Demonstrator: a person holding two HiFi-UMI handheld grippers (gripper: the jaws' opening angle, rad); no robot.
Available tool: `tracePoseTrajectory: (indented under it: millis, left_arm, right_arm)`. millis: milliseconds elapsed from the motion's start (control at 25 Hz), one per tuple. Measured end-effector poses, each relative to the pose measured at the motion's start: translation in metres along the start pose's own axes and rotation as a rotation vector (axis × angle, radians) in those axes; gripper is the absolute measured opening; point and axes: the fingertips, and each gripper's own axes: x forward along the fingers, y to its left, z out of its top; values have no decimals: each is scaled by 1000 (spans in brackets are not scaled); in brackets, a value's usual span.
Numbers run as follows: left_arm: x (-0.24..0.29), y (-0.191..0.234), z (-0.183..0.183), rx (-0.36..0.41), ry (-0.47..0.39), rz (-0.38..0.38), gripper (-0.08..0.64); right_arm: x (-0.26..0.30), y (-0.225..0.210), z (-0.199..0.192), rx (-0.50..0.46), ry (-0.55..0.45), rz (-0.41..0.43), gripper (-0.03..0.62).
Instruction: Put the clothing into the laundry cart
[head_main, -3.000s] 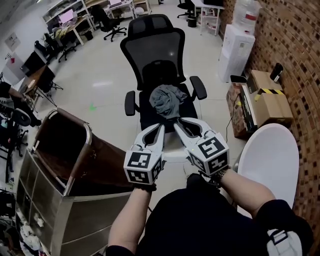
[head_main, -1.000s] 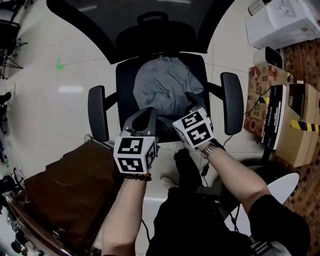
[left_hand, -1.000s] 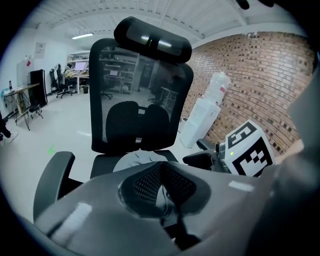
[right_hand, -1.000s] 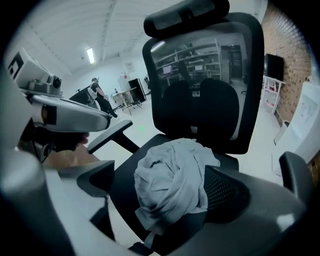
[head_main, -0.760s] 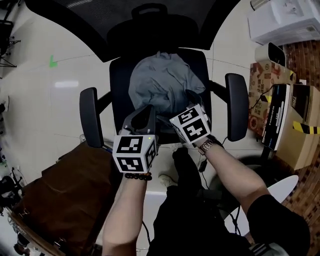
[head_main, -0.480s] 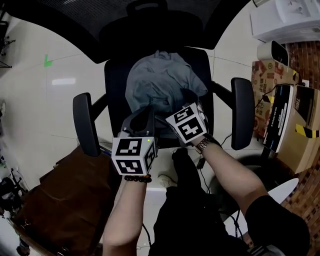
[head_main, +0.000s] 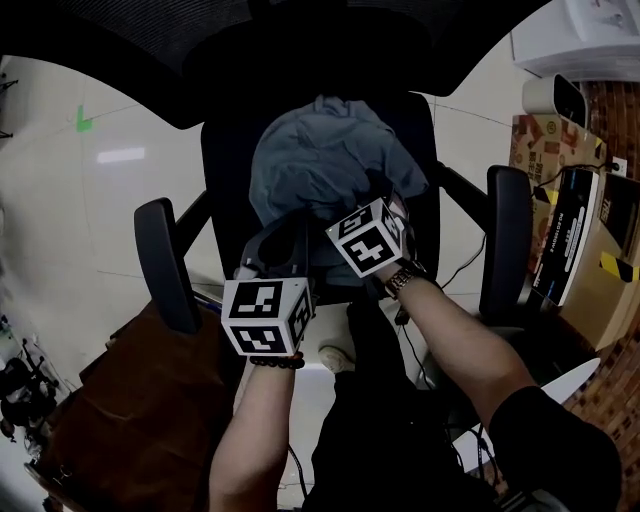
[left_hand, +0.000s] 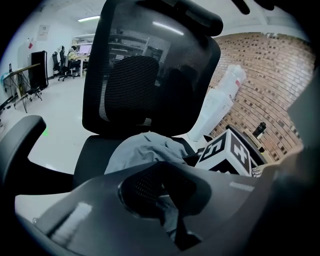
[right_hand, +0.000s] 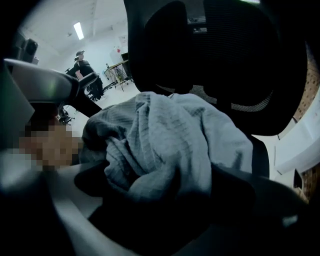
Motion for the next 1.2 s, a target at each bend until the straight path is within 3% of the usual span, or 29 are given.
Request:
tracePoseTrajectory:
  millis: [320, 480, 640, 920, 1200]
  left_arm:
    - [15, 15, -7, -18, 1, -2, 2]
    - [17, 17, -13, -26, 5, -6, 2]
    - [15, 17, -13, -33, 3, -7, 2]
    - [7, 13, -11, -26, 4, -9, 2]
    - [-17, 5, -5, -14, -24, -1, 2]
  right_arm:
    - [27, -13, -5, -16, 33, -35, 588]
    - [31, -17, -4, -28, 33, -54, 542]
    - [29, -21, -4, -28, 33, -67, 444]
    - [18, -19, 1, 48, -37, -41, 202]
    - [-17, -1, 12, 70, -117, -32, 155]
